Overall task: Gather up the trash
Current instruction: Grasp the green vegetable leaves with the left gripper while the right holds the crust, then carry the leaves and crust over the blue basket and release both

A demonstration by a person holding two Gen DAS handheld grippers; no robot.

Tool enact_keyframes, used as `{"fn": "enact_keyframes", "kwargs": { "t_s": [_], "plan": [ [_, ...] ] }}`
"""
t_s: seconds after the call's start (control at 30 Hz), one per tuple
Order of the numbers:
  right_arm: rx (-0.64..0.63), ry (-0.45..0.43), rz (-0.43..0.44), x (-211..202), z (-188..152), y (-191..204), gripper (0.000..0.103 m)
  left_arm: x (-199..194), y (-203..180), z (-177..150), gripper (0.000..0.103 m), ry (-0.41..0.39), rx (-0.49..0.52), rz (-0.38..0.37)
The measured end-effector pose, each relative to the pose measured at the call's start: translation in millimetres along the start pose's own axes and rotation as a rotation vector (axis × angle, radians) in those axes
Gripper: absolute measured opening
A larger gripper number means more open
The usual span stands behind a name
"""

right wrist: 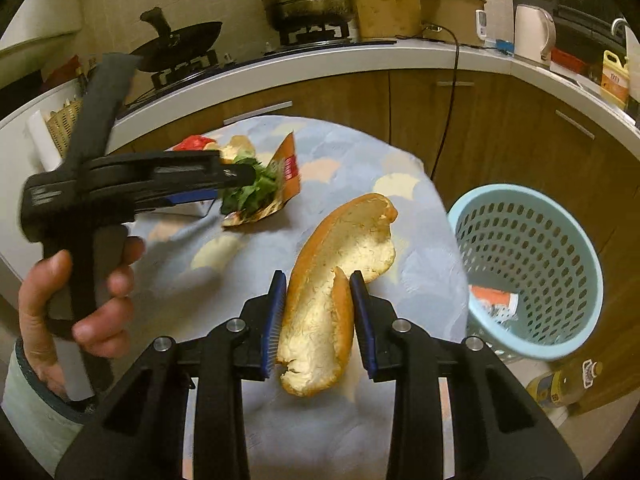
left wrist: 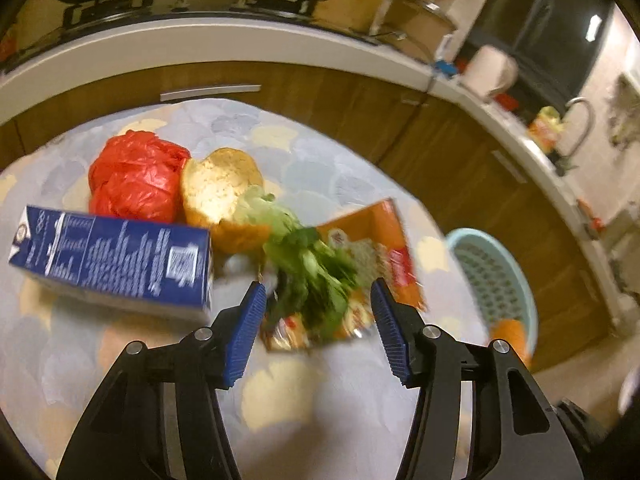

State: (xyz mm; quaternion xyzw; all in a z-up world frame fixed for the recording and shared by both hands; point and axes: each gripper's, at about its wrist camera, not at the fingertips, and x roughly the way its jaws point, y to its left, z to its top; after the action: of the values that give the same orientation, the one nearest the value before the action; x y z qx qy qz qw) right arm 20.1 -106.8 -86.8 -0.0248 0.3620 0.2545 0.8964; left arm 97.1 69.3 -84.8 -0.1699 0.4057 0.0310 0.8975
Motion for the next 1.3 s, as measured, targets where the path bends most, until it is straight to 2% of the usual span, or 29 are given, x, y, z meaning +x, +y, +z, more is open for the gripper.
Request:
{"fn": "enact_keyframes", "kwargs": {
  "t_s": [0.13, 0.23, 0.3, 0.4, 0.67, 0.93, 1.3],
  "plan": [
    [0.014, 0.006, 0.003, 6.1, 2.6, -5.8, 0.029, 19.8, -0.1, 6.8, 0.052, 0.009, -0.026, 0.062],
    [0.017, 0.006, 0.004, 8.2, 3.1, -9.3, 0.029, 22.9, 0.7, 7.1, 0.041, 0.004, -0.034, 0.072],
    [0.019, 0.002, 0.007, 8.2, 3.4, -11.2, 0.029, 16.4, -2.0, 5.4, 0.021, -0.018, -0.011, 0.057],
    [0.015, -0.019, 0.031, 4.0, 4.9, -11.9, 0.029, 2.9, -0.8, -0.9, 0.011, -0.044, -0.007, 0.023],
    [0.003, -0.064, 0.048, -7.8, 10.5, -6.2, 0.029, -55.5, 1.1, -28.3, 0.007, -0.145, 0.009, -0.147],
    [0.018, -0.105, 0.025, -24.6, 14.9, -15.5, 0.029, -80.3, -6.3, -30.3, 0.006, -0.175, 0.027, -0.195],
    [0.113, -0.165, -0.035, -45.9, 25.1, -66.3, 0.029, -107.6, -57.8, -6.9, 0.005, -0.235, 0.116, -0.294]
  ]
}}
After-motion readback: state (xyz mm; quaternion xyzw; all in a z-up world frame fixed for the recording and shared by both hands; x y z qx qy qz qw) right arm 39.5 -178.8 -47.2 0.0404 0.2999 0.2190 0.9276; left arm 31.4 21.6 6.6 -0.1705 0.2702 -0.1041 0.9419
